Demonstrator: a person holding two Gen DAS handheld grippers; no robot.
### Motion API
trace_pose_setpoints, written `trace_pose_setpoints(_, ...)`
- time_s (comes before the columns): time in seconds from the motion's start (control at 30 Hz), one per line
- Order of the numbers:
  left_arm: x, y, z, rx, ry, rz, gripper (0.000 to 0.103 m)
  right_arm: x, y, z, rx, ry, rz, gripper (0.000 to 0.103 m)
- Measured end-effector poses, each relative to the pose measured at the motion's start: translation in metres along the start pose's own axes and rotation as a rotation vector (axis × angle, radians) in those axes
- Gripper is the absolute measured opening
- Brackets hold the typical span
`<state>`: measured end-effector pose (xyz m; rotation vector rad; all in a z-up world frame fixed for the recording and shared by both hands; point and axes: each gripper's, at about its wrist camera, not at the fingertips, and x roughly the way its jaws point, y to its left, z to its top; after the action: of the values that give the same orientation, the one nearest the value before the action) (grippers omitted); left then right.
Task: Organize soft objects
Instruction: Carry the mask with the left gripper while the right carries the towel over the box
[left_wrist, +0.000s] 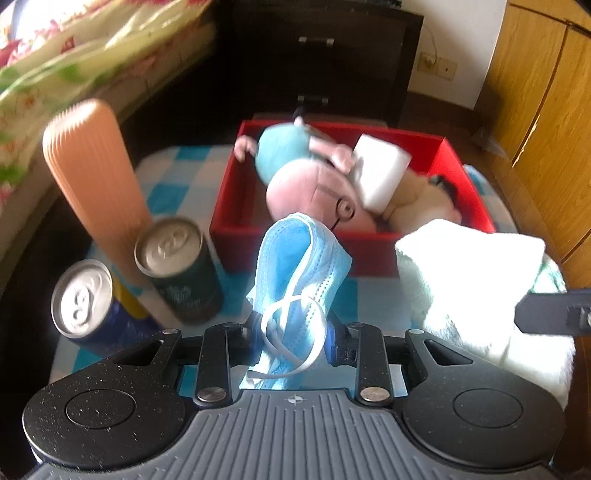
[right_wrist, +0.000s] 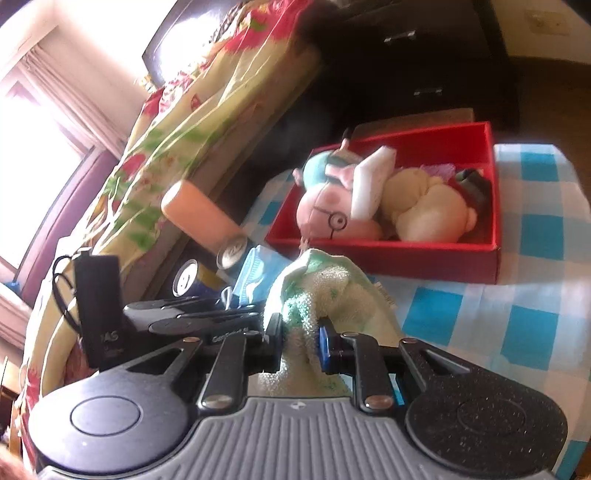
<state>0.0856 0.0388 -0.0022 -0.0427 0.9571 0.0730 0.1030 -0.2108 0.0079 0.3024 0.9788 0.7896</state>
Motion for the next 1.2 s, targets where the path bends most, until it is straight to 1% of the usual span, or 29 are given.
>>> trace_pose_setpoints(0.27,-0.022,-0.014,0.014,0.025,-0.101,0.019,0.031,-0.023,-0.001,0.013,0.023,-0.115,-0.003,0.0)
trace_pose_setpoints(0.4,-0.027,-0.024,0.022,0.043,-0.138,0.027,0.032,-0.032,0.001,0.018,0.02,-0.172,-0.019,0.0)
trace_pose_setpoints(0.53,-0.03,-0.027,0.032,0.039,-0.161,0.015,0.032,-0.038,0.003,0.024,0.015,-0.216,-0.034,0.0)
trace_pose_setpoints(0.8,-0.033,-0.02,0.054,-0.021,-0.207,0.002,0.033,-0.048,0.003,0.037,0.012,-0.305,-0.057,0.0)
trace_pose_setpoints(1.07,-0.027,-0.014,0.072,-0.067,-0.22,-0.011,0.033,-0.05,0.002,0.049,0.009,-0.371,-0.092,0.0)
trace_pose_setpoints(1.2,-0.024,-0.015,0.081,-0.071,-0.228,-0.009,0.033,-0.05,0.001,0.058,0.003,-0.401,-0.113,0.0)
